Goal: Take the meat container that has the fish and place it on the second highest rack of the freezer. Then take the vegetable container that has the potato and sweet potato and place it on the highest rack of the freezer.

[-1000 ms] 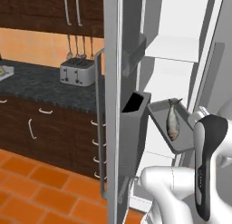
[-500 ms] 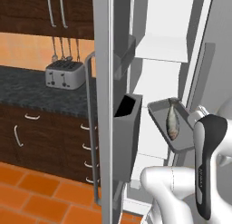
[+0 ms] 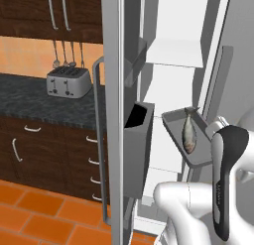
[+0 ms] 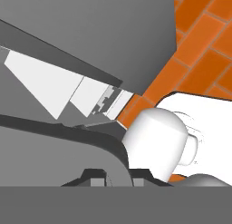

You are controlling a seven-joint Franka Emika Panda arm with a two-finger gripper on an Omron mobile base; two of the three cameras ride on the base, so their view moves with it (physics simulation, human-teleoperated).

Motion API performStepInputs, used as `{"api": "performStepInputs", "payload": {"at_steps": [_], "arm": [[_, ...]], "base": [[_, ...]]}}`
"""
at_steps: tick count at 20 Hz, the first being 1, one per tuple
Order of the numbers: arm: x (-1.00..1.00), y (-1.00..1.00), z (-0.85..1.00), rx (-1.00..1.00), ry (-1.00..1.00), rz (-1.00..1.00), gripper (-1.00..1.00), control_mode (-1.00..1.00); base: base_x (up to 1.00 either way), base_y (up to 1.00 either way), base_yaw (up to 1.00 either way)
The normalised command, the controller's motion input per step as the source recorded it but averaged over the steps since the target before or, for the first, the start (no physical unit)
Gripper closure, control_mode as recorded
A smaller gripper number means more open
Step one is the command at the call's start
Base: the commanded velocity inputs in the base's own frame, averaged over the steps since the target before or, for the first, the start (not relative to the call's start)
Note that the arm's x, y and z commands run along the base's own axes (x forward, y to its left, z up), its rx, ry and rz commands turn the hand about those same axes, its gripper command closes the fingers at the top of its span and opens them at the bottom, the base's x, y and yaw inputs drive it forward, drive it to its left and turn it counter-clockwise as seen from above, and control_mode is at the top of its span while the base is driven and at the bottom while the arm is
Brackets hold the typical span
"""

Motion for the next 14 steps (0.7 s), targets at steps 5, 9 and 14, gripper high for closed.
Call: {"api": "performStepInputs", "payload": {"at_steps": [5, 9, 14], "arm": [[0.00, 0.00, 0.00, 0.00, 0.00, 0.00, 1.00, 1.00], [0.00, 0.00, 0.00, 0.00, -0.03, 0.00, 1.00, -1.00], [0.08, -0.03, 0.02, 0.02, -0.17, -0.06, 1.00, -1.00]], "base": [[0.02, 0.00, 0.00], [0.00, 0.00, 0.00], [0.00, 0.00, 0.00]]}}
